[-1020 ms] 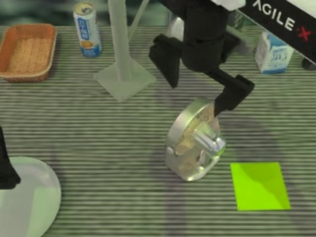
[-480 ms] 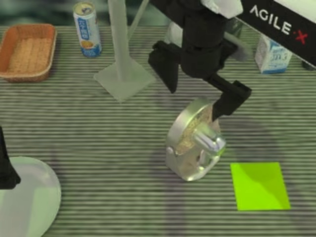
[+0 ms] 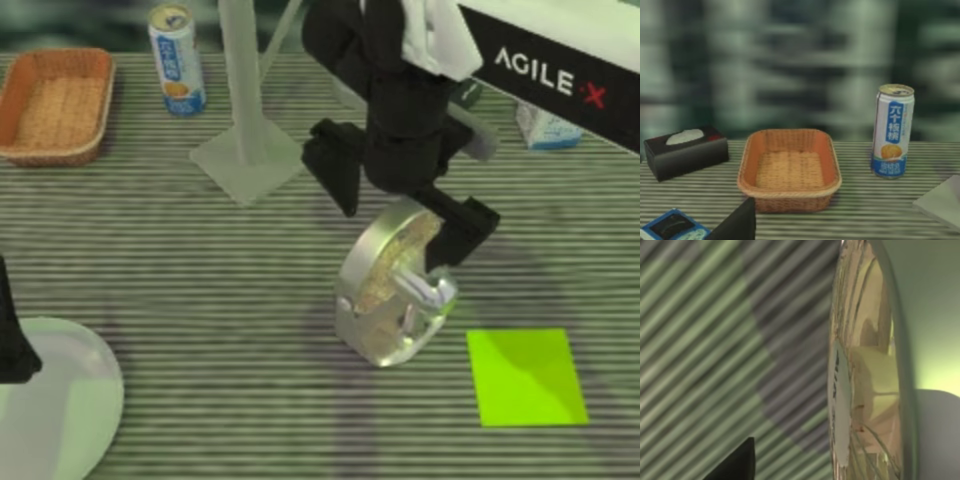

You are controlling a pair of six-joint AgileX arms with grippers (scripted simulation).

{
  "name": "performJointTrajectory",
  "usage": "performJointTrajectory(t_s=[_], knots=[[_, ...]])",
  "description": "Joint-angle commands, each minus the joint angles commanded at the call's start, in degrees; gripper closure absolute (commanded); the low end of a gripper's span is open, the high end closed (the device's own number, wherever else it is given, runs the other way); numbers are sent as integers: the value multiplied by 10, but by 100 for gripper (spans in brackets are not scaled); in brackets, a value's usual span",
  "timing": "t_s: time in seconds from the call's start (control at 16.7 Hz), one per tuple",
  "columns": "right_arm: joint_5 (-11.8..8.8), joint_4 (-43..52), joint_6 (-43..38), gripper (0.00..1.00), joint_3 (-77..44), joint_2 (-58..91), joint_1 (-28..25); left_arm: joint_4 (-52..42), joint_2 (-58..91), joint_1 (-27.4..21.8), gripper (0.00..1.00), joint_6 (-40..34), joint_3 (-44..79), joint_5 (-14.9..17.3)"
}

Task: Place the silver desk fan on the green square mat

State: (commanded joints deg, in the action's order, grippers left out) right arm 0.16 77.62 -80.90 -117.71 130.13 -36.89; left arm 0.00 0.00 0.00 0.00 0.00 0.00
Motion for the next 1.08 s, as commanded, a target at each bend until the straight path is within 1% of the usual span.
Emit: performJointTrajectory(t_s=[0.12,0.9,0.96,1.08], knots=[[0,0,0,0,0,0,0,0,0,0,0,0,0,0],[0,0,0,98,0,0,0,0,0,0,0,0,0,0],[0,0,0,100,0,0,0,0,0,0,0,0,0,0],[0,0,0,100,0,0,0,0,0,0,0,0,0,0]])
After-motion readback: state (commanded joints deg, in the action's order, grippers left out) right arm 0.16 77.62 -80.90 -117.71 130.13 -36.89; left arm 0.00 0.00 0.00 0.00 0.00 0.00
